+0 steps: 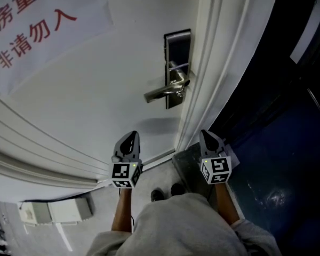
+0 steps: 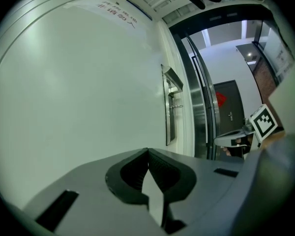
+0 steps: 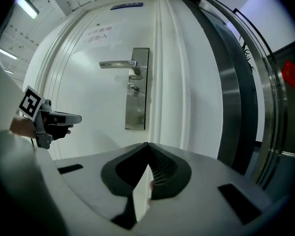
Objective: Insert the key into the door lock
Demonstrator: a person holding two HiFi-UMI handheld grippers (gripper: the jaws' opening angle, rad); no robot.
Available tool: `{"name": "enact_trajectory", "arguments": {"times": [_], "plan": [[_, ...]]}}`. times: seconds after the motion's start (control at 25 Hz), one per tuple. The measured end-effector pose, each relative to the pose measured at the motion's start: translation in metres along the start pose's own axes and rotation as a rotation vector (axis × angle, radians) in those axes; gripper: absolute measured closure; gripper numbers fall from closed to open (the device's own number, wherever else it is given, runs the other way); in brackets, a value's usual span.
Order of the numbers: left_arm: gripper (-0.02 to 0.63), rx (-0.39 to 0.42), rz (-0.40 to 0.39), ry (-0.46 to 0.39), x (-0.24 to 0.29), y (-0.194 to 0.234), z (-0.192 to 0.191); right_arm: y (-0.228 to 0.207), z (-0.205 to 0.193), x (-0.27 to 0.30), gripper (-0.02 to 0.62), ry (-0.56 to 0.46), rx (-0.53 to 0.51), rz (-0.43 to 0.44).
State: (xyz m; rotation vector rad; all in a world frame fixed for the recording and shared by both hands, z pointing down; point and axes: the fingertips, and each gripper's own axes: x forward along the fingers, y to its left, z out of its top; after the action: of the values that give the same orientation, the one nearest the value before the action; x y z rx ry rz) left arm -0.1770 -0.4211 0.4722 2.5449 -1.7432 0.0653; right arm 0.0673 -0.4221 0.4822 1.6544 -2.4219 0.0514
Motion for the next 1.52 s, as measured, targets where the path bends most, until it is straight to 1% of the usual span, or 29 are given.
{"name": "enact_trajectory", "arguments": {"times": [0.16,0.72,1.52], "plan": [[0.588,-0.010,0.005,0.008,-0.002,0.001,-0.005,-0.002,0.001,0.001,0.574,-0.003,-0.001,-0.009],[0.588,-0.013,0.007,0.009,-0.003,0.003,-0.006,0.003,0.017,0.014,0.574,-0.027,-0.042,0.005],[0.588,-0.014,-0.001,0.007,0.001,0.001,-0.005,0.004,0.023,0.023,0.574,-0.027,-0.047,0.013]]}}
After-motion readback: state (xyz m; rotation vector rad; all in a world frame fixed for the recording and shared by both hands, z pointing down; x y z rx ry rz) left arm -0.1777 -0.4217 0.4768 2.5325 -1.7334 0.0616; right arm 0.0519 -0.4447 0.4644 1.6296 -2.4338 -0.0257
